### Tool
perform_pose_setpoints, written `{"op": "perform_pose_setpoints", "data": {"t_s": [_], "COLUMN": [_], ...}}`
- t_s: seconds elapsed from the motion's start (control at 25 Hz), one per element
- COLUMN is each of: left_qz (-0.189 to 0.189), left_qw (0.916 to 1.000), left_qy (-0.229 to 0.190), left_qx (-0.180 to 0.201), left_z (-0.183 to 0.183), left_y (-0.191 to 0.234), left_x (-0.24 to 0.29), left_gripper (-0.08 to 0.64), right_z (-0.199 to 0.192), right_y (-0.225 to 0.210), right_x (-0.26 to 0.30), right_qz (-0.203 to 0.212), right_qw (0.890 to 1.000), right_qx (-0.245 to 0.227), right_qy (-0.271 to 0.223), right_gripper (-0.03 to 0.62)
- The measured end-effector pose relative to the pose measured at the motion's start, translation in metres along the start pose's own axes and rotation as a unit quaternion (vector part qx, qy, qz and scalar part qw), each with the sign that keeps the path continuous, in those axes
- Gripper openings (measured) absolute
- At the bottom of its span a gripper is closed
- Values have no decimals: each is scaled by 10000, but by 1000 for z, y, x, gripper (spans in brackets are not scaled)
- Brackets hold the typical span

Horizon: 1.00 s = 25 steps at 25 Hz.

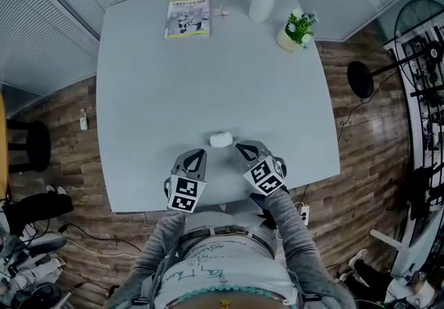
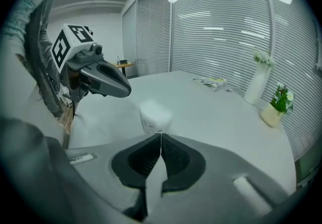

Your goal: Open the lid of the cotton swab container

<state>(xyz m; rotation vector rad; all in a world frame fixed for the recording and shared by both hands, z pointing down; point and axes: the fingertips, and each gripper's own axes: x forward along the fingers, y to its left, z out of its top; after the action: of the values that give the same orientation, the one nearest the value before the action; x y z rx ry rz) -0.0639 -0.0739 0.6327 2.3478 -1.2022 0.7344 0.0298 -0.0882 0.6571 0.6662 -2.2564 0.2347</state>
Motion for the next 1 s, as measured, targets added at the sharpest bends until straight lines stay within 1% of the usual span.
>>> {"op": "perform_pose_setpoints", "data": {"t_s": [0.08,0.2,0.32,0.36,0.44,0.56,0.68,0.76,0.88,1.0], "left_qz": [-19,-13,-13,-17,-19,0,40,82,194,288], "left_qw": [10000,10000,9999,9998,9996,9994,9993,9992,9988,9982], "left_qy": [78,46,101,132,181,228,277,302,325,331], "left_qx": [-26,-59,-138,-159,-201,-242,-233,-248,-316,-413], "left_z": [-6,-5,-7,-9,-13,-16,-19,-20,-20,-20], "left_y": [2,2,3,3,4,4,6,10,17,22], "left_x": [3,4,5,5,5,3,2,2,1,-1], "left_gripper": [-3,-3,-3,-3,-2,-3,-2,-2,-2,-2], "right_z": [0,-3,-7,-7,-4,0,1,1,3,4], "right_y": [2,5,5,6,7,6,4,5,9,12], "right_x": [4,10,15,18,22,26,31,36,44,53], "right_qz": [92,241,473,573,735,869,1019,1194,1459,1622], "right_qw": [9999,9997,9988,9982,9968,9951,9931,9907,9861,9823], "right_qx": [-33,-38,-26,-45,-129,-248,-385,-510,-708,-876], "right_qy": [-48,-76,-114,-153,-271,-413,-433,-415,-363,-322], "right_gripper": [5,37,107,146,177,219,255,284,299,301]}}
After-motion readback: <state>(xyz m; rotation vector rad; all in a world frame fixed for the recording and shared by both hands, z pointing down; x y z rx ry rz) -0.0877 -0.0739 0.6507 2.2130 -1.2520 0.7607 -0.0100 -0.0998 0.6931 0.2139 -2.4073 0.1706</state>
